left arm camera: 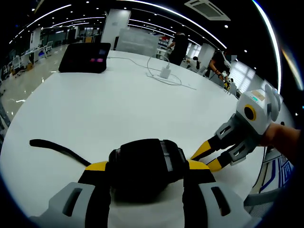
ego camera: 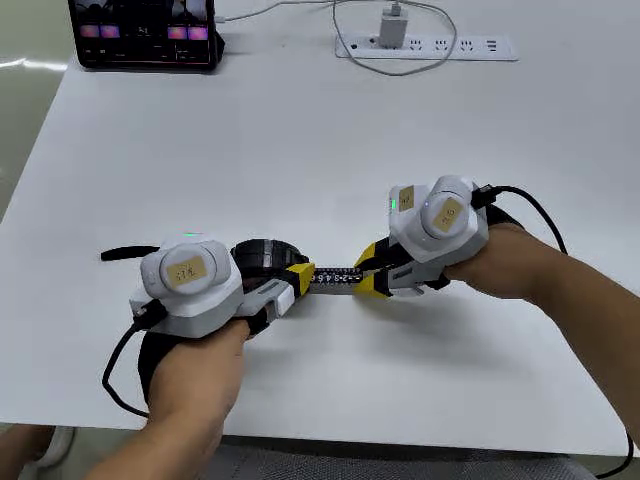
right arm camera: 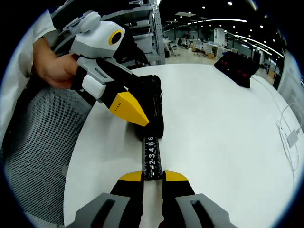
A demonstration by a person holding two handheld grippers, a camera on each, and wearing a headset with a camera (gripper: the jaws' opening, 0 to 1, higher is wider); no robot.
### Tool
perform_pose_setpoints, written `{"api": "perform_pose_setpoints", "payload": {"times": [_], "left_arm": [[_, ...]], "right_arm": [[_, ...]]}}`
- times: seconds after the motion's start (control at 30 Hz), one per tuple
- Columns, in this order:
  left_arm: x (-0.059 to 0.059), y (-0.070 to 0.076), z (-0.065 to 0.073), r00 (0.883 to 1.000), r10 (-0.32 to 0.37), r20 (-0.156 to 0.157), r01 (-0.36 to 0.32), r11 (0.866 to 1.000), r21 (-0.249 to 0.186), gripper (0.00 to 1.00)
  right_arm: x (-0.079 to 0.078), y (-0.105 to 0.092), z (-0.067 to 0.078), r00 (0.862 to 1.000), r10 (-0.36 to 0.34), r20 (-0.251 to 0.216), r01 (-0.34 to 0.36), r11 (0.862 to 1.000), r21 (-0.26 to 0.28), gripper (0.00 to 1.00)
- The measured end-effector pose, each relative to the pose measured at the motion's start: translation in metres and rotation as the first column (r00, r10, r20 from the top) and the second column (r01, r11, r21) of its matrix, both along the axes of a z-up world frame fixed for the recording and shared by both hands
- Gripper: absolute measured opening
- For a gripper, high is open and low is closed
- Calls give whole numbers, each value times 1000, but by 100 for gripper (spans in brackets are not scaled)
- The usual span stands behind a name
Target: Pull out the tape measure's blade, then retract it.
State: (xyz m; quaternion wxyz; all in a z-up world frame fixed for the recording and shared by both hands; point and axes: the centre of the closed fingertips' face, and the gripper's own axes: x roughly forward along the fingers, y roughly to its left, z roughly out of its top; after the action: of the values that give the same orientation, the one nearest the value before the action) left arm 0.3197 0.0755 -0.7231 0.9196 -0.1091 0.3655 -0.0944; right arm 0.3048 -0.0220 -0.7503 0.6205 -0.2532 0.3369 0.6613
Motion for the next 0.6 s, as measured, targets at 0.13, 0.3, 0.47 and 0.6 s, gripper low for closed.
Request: {"api": "perform_pose_setpoints", "payload": {"times": [0.13, 0.3, 0.47, 0.6], "left_arm": [[0, 0, 0, 1000, 1, 0, -1, 1000, -2, 57], [0, 0, 0, 1000, 1, 1, -1, 1000, -3, 57], [0, 0, 0, 1000, 0, 1, 0, 1000, -2, 57], [0, 0, 0, 1000, 0, 2, 0, 1000, -2, 57]], "right_arm": [[0, 6, 0, 1000, 3, 0, -3, 1000, 6, 11], [-1, 13, 0, 1000, 6, -3, -5, 1000, 15, 11], [-2, 19, 0, 1000, 9, -5, -9, 1000, 22, 11], [-2, 26, -1, 1000, 8, -8, -8, 999, 31, 11]]}}
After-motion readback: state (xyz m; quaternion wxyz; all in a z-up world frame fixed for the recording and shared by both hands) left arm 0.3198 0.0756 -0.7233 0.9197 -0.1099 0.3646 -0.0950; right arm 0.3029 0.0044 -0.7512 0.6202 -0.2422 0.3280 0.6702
